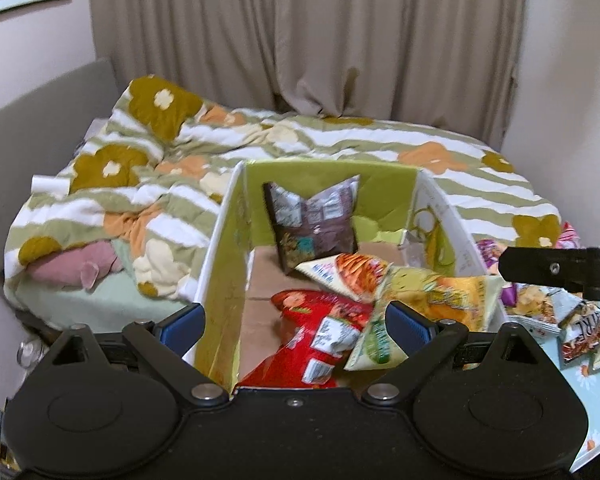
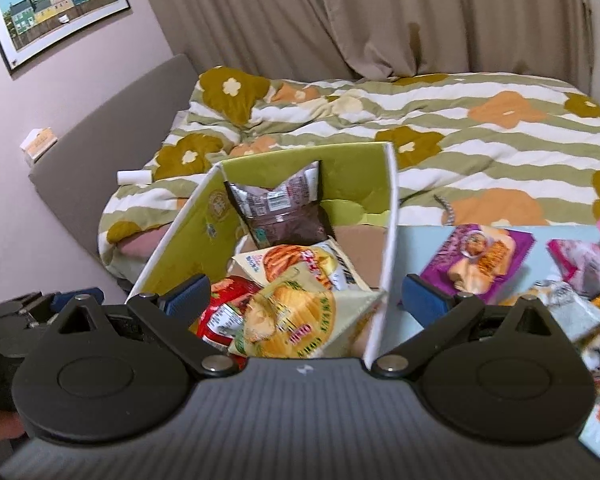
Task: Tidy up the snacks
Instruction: 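Open both tools to drop the bags into the box, then grasp the white printed bag with the left tool while the right tool grasps the blue-white bag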
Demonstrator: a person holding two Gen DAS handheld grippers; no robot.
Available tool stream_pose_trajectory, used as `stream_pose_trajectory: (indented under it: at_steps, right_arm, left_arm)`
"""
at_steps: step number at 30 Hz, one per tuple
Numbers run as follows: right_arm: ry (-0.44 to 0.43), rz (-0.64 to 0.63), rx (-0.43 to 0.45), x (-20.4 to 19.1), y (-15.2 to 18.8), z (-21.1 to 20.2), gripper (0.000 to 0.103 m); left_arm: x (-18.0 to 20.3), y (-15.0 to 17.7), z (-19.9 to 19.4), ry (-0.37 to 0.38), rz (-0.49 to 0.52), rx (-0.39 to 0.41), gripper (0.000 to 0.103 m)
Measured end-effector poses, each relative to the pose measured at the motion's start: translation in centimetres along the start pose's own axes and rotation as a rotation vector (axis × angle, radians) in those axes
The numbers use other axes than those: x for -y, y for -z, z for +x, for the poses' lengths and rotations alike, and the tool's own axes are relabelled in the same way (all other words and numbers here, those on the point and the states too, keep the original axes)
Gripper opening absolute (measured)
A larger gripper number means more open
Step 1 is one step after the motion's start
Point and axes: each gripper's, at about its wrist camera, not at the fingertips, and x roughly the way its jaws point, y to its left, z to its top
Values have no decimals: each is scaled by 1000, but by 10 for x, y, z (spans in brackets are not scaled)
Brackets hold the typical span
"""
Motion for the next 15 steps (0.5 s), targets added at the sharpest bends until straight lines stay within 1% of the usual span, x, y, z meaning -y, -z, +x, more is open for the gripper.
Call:
stream_pose_trajectory:
  at_steps: [3, 7, 11, 15]
  right_arm:
    - [21, 21, 24, 7, 5, -15, 103]
    - [53, 57, 58, 24, 14, -41, 103]
    - [84, 111, 90, 57, 21, -68, 103]
    - [147, 138, 98, 100, 25, -91, 103]
  left_arm:
    - [13, -3, -7, 19, 26, 24, 99]
    - [42, -8, -16, 70, 74, 49, 99]
    - [81, -12, -21, 111, 117, 65, 99]
    - [124, -12, -19, 152, 125, 55, 99]
